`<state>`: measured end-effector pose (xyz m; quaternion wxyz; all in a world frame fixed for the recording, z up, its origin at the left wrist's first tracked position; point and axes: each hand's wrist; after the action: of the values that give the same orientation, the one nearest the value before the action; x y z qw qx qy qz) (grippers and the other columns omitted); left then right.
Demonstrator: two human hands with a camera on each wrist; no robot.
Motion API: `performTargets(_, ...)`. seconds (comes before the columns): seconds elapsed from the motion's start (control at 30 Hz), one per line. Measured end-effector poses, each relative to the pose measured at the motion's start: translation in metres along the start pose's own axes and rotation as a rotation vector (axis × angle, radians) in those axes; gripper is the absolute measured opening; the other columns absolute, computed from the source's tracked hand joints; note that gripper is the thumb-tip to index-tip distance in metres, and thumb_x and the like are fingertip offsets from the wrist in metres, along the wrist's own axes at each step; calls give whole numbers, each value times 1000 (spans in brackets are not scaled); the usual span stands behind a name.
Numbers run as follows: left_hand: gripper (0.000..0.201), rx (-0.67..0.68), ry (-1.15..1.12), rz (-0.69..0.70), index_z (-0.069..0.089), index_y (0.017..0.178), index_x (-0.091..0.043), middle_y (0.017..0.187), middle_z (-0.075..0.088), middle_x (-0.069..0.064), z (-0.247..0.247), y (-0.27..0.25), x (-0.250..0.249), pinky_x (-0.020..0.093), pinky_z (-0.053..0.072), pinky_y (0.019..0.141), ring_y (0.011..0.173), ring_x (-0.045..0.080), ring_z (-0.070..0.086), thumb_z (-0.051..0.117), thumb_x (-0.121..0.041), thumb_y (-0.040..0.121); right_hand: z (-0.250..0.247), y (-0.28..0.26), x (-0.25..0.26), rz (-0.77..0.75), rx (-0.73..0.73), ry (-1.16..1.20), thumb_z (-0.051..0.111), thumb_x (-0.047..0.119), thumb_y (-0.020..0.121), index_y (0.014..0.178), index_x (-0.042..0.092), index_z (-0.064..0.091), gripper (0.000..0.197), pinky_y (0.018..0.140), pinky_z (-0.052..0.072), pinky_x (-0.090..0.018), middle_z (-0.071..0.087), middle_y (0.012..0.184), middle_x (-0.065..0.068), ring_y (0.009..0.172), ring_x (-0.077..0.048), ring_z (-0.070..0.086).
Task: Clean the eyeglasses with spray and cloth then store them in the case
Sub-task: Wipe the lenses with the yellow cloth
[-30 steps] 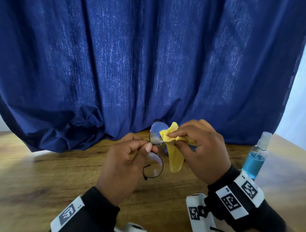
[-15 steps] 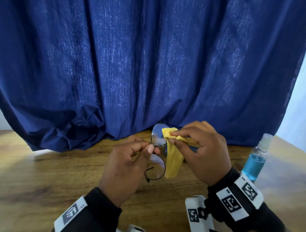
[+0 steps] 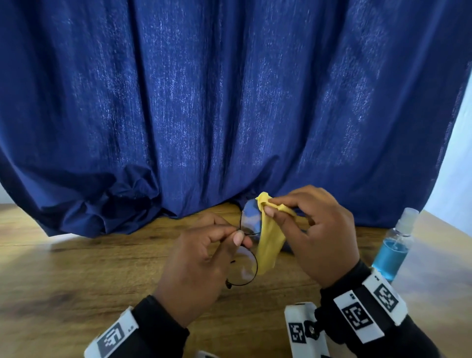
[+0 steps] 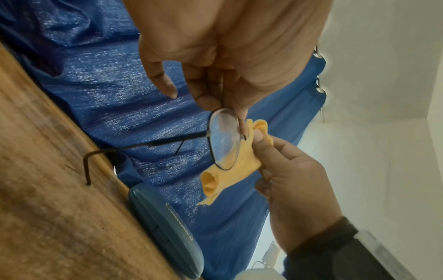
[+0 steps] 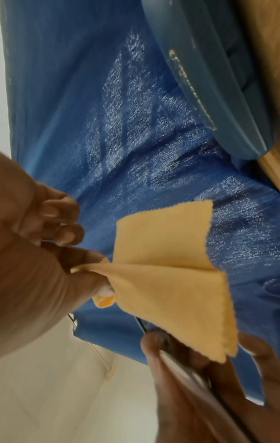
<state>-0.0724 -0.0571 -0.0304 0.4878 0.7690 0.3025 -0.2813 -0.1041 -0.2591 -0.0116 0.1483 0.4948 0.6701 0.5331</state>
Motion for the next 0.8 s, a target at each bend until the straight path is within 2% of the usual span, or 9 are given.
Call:
performTargets(0.13,22,8,6,32,81,82,-27,89,69,-8,3,-2,0,21,55,79,91,14,70,67,-18,96,5,-5,9,-111,104,36,73,30,85,98,29,80,14,69,53,-34,69,94,14,88,-12,63)
performTargets(0.27,22,9,36,42,80,82,-30,88,68,-9,2,-1,2,23,55,78,91,14,69,67,-21,96,1,0,2,-26,-12,-8,74,31,86,99,31,79,14,66,52,-35,66,89,15,83,-11,62)
performTargets(0.37,21,7,32,44,80,83,-29,89,68,-9,3,-2,2,29,56,77,91,14,69,67,-19,95,6,-4,7,-149,95,15,70,27,86,105,30,78,21,66,52,-34,65,92,13,84,-13,60)
performTargets(0.43,20,5,39,58,80,83,-29,89,68,-9,4,-2,2,31,56,77,91,15,69,68,-19,95,6,-4,6,-161,111,18,72,24,87,107,31,78,23,65,52,-36,64,93,12,85,-14,60)
performTargets(0.53,22,3,65,70,80,82,-32,87,68,-9,4,-2,2,28,55,76,89,13,69,67,-20,95,3,-2,4,-54,11,25,74,24,87,106,28,78,19,69,53,-35,65,93,13,86,-13,62)
performTargets(0.63,21,-10,55,57,80,82,-32,87,68,-9,3,-2,1,27,56,76,89,12,69,67,-21,95,4,-3,8,-72,44,58,71,30,88,103,27,78,17,71,53,-29,66,94,14,87,-9,63)
performTargets(0.73,21,-11,58,52,80,83,-32,88,67,-10,2,-1,1,16,51,76,91,12,68,66,-22,95,2,-1,4,16,7,13,73,34,90,98,28,76,11,67,50,-25,66,87,18,79,-2,60)
performTargets(0.8,20,-12,75,52,80,83,-32,88,66,-11,1,-1,0,11,48,75,92,11,68,67,-22,95,2,0,3,23,-6,-29,72,32,92,99,26,76,11,65,49,-24,65,85,18,76,-3,59)
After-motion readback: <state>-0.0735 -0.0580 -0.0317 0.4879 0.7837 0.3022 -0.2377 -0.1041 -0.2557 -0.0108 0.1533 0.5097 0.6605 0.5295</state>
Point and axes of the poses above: each hand's wrist, its own y-axis towards the middle knuckle, its own z-axis out of the palm, x = y × z
